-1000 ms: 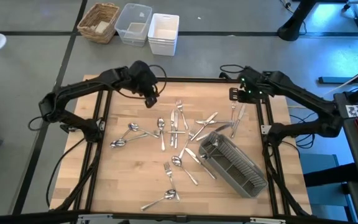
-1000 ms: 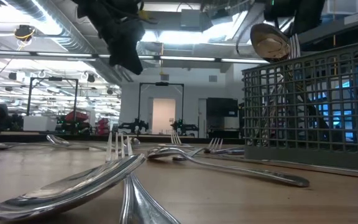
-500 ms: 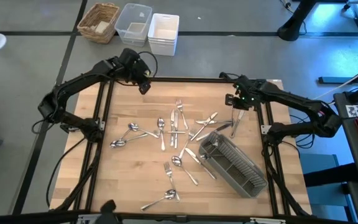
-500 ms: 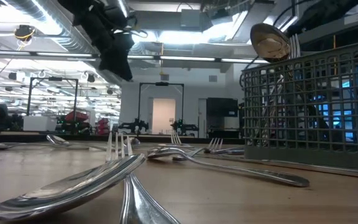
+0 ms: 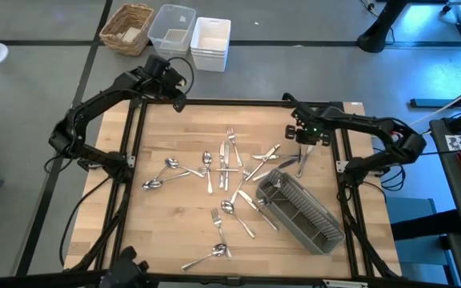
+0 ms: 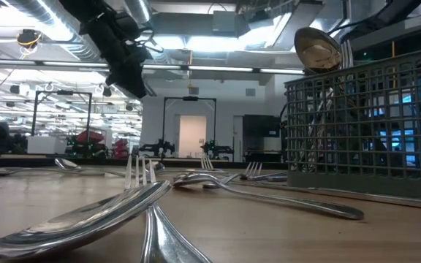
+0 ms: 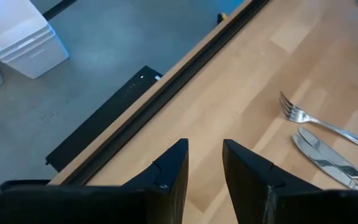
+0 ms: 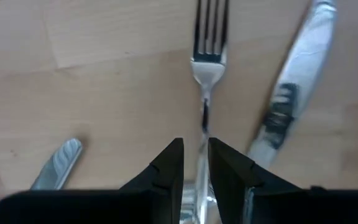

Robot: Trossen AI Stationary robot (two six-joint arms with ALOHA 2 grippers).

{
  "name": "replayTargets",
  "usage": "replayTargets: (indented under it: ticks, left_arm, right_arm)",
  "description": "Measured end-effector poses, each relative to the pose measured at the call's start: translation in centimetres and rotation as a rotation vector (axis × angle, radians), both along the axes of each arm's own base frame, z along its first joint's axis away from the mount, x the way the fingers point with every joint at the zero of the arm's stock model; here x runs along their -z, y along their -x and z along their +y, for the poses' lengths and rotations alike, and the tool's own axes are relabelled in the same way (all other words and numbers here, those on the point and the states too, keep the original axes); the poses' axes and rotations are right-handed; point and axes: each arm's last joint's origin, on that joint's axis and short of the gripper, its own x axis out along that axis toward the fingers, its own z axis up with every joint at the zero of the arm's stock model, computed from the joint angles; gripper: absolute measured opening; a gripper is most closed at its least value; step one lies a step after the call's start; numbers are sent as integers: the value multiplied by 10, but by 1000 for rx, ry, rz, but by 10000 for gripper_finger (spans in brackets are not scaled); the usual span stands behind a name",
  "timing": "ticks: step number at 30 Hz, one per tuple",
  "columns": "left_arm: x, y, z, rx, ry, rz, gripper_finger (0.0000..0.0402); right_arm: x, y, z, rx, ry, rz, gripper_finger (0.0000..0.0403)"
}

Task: Sort silverware
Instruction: Put the silver fork into the gray silverware basket

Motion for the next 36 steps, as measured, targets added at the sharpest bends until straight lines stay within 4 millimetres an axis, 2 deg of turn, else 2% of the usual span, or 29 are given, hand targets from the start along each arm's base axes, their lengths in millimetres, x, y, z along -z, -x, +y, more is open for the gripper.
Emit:
replayTargets:
  ticks: [15, 18, 23, 27, 32, 36]
  left_arm:
    - [0, 3, 2, -13, 1, -1, 92]
    - [0, 3, 2, -13, 1, 0, 92]
    - [0, 3, 2, -5, -5, 5, 92]
    - [0, 3, 2, -4, -5, 5, 92]
    - [0, 3, 2, -7, -3, 3, 92]
    - [0, 3, 2, -11, -1, 1, 92]
  right_arm:
    - [29, -5, -7, 5, -37, 133, 75]
    - [32, -6, -8, -21, -44, 148, 60]
    - [32, -6, -8, -45, -41, 148, 12]
    - [33, -7, -8, -47, -52, 136, 23]
    - [32, -7, -8, -56, -61, 119, 8]
    - [26, -7, -7, -71, -41, 88, 11]
